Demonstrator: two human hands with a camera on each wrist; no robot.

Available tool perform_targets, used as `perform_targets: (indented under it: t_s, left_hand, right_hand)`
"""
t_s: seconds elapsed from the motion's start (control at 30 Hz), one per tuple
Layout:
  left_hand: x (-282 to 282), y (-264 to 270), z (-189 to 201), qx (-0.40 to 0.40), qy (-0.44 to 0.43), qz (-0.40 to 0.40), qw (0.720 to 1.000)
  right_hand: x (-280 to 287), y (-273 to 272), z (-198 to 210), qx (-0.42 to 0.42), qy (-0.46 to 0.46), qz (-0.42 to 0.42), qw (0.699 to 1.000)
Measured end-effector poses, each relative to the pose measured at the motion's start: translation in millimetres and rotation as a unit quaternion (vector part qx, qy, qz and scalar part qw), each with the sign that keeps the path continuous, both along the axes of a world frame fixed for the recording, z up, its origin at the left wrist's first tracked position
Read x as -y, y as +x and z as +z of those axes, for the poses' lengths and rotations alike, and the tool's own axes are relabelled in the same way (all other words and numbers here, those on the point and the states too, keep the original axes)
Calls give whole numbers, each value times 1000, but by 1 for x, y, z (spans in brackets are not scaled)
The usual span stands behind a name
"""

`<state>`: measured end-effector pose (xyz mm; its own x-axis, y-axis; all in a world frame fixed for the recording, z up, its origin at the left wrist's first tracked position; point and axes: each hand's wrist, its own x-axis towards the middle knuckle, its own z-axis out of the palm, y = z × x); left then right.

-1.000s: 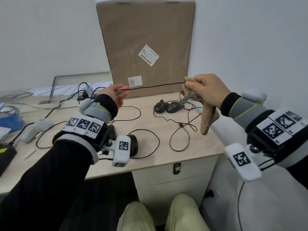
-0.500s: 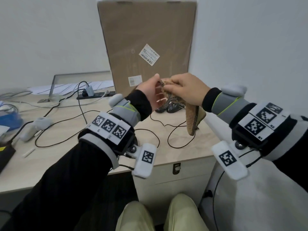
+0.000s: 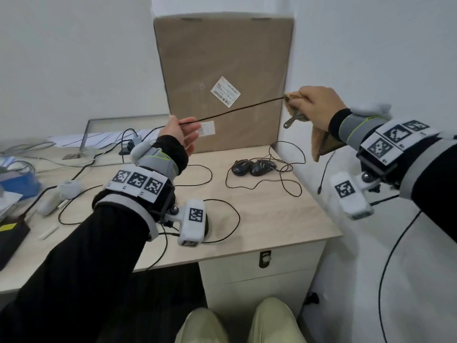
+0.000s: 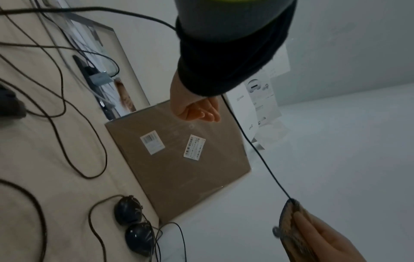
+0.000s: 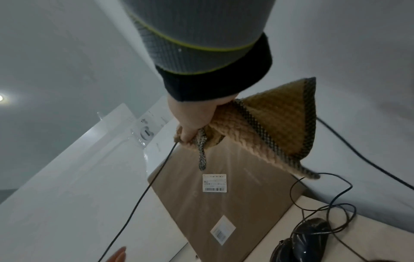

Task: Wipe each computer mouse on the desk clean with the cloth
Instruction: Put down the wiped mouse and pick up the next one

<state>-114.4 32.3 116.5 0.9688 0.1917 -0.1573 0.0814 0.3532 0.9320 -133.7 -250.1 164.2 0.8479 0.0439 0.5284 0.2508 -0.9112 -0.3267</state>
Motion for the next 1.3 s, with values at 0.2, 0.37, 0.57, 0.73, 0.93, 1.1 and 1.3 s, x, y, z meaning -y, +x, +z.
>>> perform_targets:
  t_s: [0.2,0.37,0.57,0.73,0.93,1.1,1.3]
  left_hand:
    - [37,-24,-7,-65,-27,-169,983]
    - [80,-38,6,1,40,-235,971]
    - [65,-16,9,40,82,-148,985]
    - [-11,10,-3,-11,40,-2,999]
    - [-50,12,-22,-37,3,43,998]
    - [-15,0,-30,-98,-64,-22,993]
    - [60,-34,-24,-35,49,-233,971]
  right_hand:
    - [-24,-1,7,30,38,22,999]
    - [-57,-16,-9,-1,-27,80,996]
    - [-73,-31,-36,-47,-53,127,989]
    - [-44,-34,-52,-95,-5,107,990]
    - [-24,-29,-69,-96,55,71,991]
    - [-44,-26,-70,-49,177,67,981]
    - [-91,-34,-69,-53,102,124,986]
